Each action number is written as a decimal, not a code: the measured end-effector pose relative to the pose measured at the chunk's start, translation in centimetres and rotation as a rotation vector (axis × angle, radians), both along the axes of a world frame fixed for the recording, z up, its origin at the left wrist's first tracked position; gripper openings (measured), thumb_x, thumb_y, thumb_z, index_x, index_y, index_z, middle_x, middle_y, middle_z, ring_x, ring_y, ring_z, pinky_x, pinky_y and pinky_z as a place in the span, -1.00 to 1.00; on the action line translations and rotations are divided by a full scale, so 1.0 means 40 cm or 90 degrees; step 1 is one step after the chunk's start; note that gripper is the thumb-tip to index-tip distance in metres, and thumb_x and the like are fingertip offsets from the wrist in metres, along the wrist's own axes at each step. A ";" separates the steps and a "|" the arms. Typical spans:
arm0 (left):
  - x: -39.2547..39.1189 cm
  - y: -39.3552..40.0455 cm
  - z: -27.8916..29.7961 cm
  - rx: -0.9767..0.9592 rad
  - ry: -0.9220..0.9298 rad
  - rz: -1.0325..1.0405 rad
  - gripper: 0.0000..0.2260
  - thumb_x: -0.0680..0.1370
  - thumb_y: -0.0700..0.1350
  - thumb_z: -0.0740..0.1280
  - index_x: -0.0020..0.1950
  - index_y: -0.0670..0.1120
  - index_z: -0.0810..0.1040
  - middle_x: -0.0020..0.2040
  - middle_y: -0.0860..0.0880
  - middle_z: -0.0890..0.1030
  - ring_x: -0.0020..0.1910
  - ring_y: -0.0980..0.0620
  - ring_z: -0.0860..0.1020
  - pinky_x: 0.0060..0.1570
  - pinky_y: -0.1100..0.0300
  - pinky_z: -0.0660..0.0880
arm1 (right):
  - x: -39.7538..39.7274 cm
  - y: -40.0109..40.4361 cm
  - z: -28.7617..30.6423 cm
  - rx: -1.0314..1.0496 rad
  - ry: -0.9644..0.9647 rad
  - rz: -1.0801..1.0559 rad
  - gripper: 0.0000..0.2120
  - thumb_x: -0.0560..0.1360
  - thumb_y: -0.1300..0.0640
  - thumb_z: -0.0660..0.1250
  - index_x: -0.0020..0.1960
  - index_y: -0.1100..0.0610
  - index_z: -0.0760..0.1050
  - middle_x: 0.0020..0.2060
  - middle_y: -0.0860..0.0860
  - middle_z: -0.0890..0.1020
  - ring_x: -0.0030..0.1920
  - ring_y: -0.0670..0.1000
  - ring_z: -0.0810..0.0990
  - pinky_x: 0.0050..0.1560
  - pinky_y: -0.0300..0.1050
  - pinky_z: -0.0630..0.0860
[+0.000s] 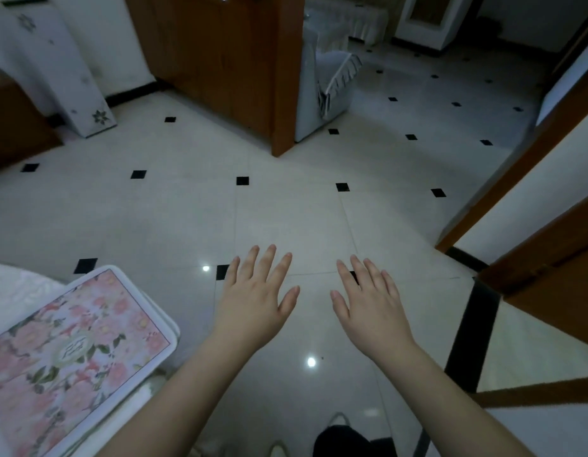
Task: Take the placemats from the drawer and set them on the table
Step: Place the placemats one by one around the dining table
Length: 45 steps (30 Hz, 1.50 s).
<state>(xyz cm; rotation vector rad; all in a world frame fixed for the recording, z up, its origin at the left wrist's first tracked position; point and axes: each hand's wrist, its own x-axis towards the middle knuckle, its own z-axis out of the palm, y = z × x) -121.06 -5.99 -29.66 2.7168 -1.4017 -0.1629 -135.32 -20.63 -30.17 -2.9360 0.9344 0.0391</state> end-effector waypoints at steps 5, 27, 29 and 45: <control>0.089 -0.039 -0.009 0.012 -0.015 0.090 -0.35 0.59 0.27 -0.21 0.58 0.06 0.25 0.57 -0.07 0.29 0.56 -0.15 0.23 0.50 -0.12 0.09 | 0.134 -0.076 -0.016 0.017 -0.016 0.067 -0.28 0.51 -0.22 -0.34 0.59 0.00 0.04 0.57 0.03 0.11 0.56 0.06 0.04 0.50 0.01 -0.17; 0.381 -0.097 -0.019 0.041 -0.019 0.484 -0.39 0.59 0.26 -0.15 0.57 0.08 0.27 0.56 -0.04 0.30 0.56 -0.12 0.23 0.50 -0.10 0.14 | 0.712 -0.317 -0.047 0.097 -0.017 0.431 -0.23 0.46 -0.23 -0.38 0.58 0.01 0.05 0.57 0.02 0.11 0.57 0.07 0.00 0.51 -0.01 -0.15; 0.390 -0.057 -0.033 0.050 -0.016 0.525 -0.41 0.60 0.25 -0.11 0.55 0.07 0.31 0.54 -0.04 0.34 0.54 -0.12 0.28 0.48 -0.10 0.19 | 0.756 -0.281 -0.052 0.090 -0.009 0.471 -0.27 0.50 -0.22 -0.32 0.57 0.03 0.11 0.56 0.04 0.16 0.56 0.09 0.06 0.49 -0.01 -0.14; 0.540 0.293 -0.103 -0.051 -0.045 0.693 -0.44 0.67 0.22 -0.16 0.55 0.05 0.32 0.53 -0.07 0.37 0.51 -0.14 0.32 0.44 -0.02 0.02 | 1.094 0.130 -0.058 0.031 0.011 0.687 -0.33 0.53 -0.18 -0.18 0.53 0.07 0.24 0.51 0.08 0.29 0.51 0.14 0.21 0.49 0.08 0.10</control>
